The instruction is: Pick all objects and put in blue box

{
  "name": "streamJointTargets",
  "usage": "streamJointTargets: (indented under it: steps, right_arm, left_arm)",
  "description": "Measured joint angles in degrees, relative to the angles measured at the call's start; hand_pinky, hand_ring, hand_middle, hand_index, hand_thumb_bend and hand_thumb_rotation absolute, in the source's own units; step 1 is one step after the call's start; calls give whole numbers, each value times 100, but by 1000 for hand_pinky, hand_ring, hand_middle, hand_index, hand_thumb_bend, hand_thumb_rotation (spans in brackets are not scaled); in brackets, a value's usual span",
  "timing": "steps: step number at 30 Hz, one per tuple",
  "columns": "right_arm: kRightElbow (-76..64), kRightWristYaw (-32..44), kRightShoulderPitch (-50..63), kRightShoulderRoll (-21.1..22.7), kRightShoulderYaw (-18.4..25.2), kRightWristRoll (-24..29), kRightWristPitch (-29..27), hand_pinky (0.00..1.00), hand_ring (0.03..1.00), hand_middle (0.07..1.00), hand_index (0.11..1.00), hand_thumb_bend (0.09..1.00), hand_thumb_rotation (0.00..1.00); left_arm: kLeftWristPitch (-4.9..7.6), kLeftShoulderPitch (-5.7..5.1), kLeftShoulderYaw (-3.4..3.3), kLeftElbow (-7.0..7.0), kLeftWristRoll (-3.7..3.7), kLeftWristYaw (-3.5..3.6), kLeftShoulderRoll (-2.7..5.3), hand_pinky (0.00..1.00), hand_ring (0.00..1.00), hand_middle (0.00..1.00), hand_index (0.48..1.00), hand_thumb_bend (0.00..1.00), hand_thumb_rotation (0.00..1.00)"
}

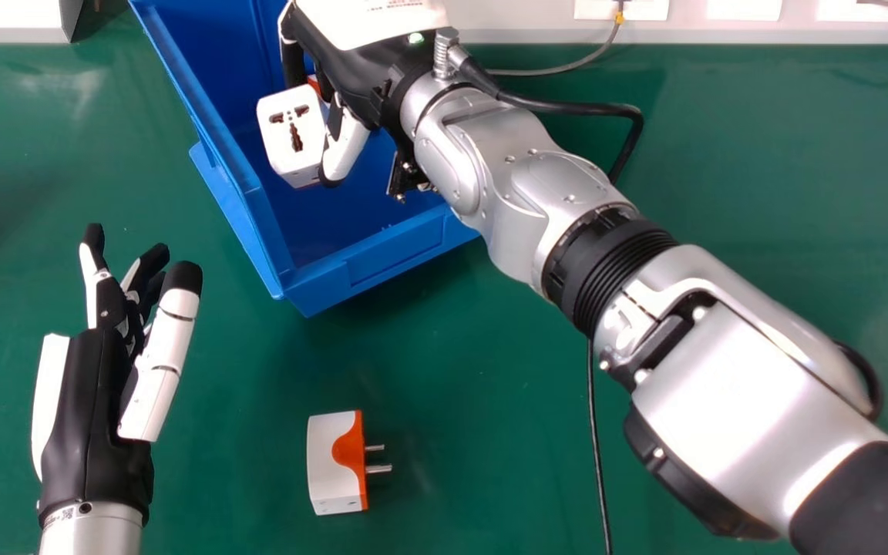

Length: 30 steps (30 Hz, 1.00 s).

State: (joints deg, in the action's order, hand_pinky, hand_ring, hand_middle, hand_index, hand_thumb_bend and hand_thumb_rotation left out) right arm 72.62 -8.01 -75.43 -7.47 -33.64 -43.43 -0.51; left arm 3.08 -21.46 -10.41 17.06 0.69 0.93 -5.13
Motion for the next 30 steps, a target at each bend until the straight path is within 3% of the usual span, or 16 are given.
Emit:
streamJointTargets:
  steps: [9, 20, 22, 24, 27, 30]
  right_arm:
    - [43, 0, 0, -13, 4, 72, -5, 368, 418, 476, 522, 500, 0]
    - [45, 8, 2, -27, 63, 219, -5, 370, 412, 471, 528, 499, 0]
    - [45, -3, 3, -24, 22, 207, -26, 394, 595, 659, 670, 479, 0]
    - [45, -13, 3, -18, -15, 188, -52, 409, 724, 782, 775, 463, 0]
    - [45, -50, 3, 2, -49, 170, -133, 425, 833, 889, 865, 449, 0]
    - [45, -52, 3, 9, -49, 171, -138, 435, 873, 929, 899, 444, 0]
  left_arm:
    - [-1, -45, 3, 124, -12, 20, -1, 859, 933, 935, 953, 579, 812]
    - [-1, -50, 3, 128, -9, 16, -2, 860, 933, 935, 952, 574, 808]
    - [-1, -49, 2, 128, -9, 16, -2, 860, 933, 935, 951, 578, 807]
    - [-1, -46, 3, 127, -9, 15, -2, 860, 933, 935, 950, 587, 809]
    - [-2, -34, 4, 127, -6, 11, -1, 860, 933, 935, 950, 598, 813]
    - [-3, -26, 6, 127, -5, 10, -1, 860, 933, 935, 950, 601, 815]
